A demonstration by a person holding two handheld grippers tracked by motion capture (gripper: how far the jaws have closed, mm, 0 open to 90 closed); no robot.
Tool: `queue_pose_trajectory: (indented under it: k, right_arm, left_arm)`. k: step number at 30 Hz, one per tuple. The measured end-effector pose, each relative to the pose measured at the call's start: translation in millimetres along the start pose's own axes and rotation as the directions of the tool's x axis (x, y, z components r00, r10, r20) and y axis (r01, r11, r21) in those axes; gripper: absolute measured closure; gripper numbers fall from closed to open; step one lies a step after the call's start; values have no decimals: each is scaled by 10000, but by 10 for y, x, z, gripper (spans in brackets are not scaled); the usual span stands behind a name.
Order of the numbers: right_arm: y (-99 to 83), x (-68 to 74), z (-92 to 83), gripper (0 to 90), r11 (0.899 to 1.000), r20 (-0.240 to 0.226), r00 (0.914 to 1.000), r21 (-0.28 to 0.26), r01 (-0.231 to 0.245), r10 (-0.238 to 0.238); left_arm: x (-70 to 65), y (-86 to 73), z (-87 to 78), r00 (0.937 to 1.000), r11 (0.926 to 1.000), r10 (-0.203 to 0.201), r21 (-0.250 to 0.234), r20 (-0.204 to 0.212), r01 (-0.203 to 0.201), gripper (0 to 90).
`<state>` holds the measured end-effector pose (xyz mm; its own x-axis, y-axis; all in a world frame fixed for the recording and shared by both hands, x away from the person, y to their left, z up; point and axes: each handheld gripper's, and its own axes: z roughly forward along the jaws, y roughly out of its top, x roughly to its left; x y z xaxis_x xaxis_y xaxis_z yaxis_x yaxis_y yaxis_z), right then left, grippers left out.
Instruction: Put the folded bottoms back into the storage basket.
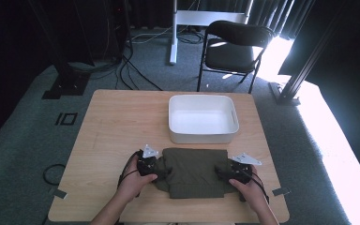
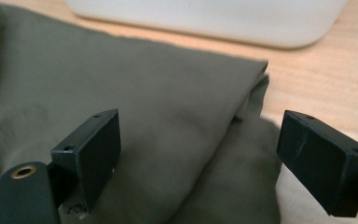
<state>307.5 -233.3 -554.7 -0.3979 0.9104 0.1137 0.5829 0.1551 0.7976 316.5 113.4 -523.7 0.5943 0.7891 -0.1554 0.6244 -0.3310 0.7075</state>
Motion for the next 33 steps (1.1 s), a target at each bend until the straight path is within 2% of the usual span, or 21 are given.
queue_pose_trajectory:
  k: [5, 10, 14, 18, 19, 22, 23, 24, 25, 26, 27, 28, 29, 30, 31, 32, 33]
  right_arm:
    - [-55, 14, 46, 134, 9996, 96, 9999, 268, -53, 51]
    - [-53, 14, 59, 136, 9988, 106, 9999, 479, -28, 23]
    - [-45, 6, 75, 138, 9980, 44, 10000, 629, -76, 73]
    - [-43, 23, 81, 136, 9977, 40, 10000, 675, 33, -36]
    - [-42, 41, 87, 139, 9972, 143, 9997, 727, 169, -180]
    - [-42, 55, 89, 143, 9972, 249, 9996, 735, 148, -166]
    - [-43, 74, 88, 212, 9968, 208, 9990, 710, 369, -385]
    - [-43, 74, 88, 212, 9968, 208, 9990, 710, 369, -385]
    - [-41, 87, 90, 262, 9961, 199, 9981, 685, 562, -577]
    - [-41, 87, 90, 262, 9961, 199, 9981, 685, 562, -577]
    - [-37, 98, 92, 330, 9953, 83, 9973, 643, 724, -731]
    - [-37, 98, 92, 330, 9953, 83, 9973, 643, 724, -731]
    - [-32, 108, 98, 428, 9950, -96, 9966, 568, 827, -823]
    - [-32, 108, 98, 428, 9950, -96, 9966, 568, 827, -823]
    - [-20, 134, 114, 576, 9950, -374, 9956, 478, 877, -860]
    - [-20, 134, 114, 576, 9950, -374, 9956, 478, 877, -860]
    - [-6, 179, 128, 708, 9950, -569, 9950, 519, 850, -820]
  left_arm:
    - [-47, -96, 80, 10000, 9988, -39, 484, 50, 36, 150]
    - [-56, -133, 145, 9998, 9983, -200, 556, 0, 200, 150]
    - [-50, -163, 179, 9996, 9986, -270, 463, -63, 273, 149]
    - [-53, -175, 196, 9999, 9995, -103, 296, -131, 106, 148]
    - [-62, -183, 212, 9997, 9999, -39, 152, -240, 42, 149]
    - [-83, -194, 231, 9991, 10000, 12, -7, -414, -13, 149]
    - [-106, -201, 246, 9981, 9999, 29, -107, -612, -36, 149]
    - [-106, -201, 246, 9981, 9999, 29, -107, -612, -36, 148]
    - [-128, -215, 270, 9963, 9995, 41, -310, -856, -67, 145]
    - [-128, -215, 270, 9963, 9995, 41, -310, -856, -67, 145]
    - [-141, -214, 290, 9956, 9991, 76, -409, -936, -114, 146]
    - [-141, -214, 290, 9956, 9991, 76, -409, -936, -114, 152]
    - [-163, -205, 303, 9951, 9987, 308, -375, -939, -344, 176]
    - [-163, -205, 303, 9951, 9987, 308, -375, -939, -344, 213]
    - [-181, -199, 306, 9958, 9971, 540, -502, -739, -578, 314]
    - [-181, -199, 306, 9958, 9971, 540, -502, -739, -578, 419]
    - [-189, -192, 314, 9976, 9971, 374, -641, -581, -411, 544]
